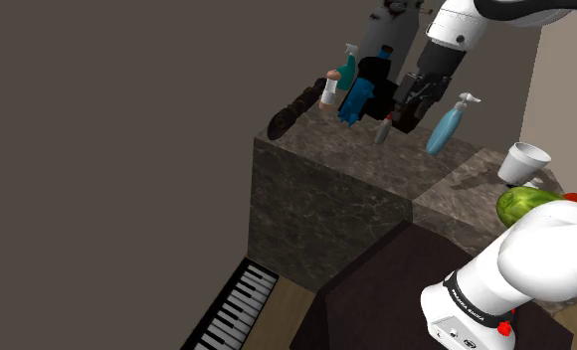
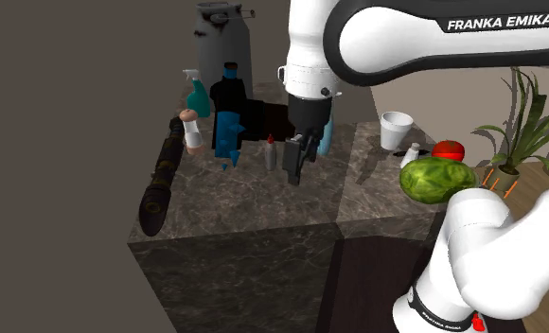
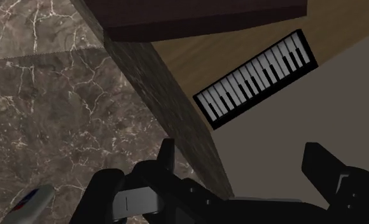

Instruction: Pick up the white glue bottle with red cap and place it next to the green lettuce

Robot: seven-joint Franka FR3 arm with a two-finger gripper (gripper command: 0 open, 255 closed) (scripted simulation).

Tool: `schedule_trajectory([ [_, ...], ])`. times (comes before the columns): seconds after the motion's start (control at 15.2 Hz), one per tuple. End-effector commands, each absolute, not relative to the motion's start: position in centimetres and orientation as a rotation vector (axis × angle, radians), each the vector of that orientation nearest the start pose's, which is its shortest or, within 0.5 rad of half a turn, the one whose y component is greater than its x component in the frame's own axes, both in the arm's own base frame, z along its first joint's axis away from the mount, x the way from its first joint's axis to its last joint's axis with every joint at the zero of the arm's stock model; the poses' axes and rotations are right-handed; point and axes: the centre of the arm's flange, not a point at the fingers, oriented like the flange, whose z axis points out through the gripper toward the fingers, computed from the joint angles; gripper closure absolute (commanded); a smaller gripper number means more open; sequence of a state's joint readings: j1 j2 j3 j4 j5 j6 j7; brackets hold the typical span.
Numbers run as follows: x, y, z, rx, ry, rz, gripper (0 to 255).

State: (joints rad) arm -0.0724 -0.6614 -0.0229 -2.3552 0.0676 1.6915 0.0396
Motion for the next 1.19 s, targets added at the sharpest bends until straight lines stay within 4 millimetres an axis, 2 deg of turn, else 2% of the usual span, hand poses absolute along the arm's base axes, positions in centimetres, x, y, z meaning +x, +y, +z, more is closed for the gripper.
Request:
schedule_trajectory([
  [0.0,35.9,-4.7,54.8,-3.044,0.281,-0.044,0],
  [0.59,40.0,-13.2,49.2,-2.977,0.578,-0.219,0],
  [1.12,42.7,-21.3,44.5,-2.887,0.834,-0.371,0],
])
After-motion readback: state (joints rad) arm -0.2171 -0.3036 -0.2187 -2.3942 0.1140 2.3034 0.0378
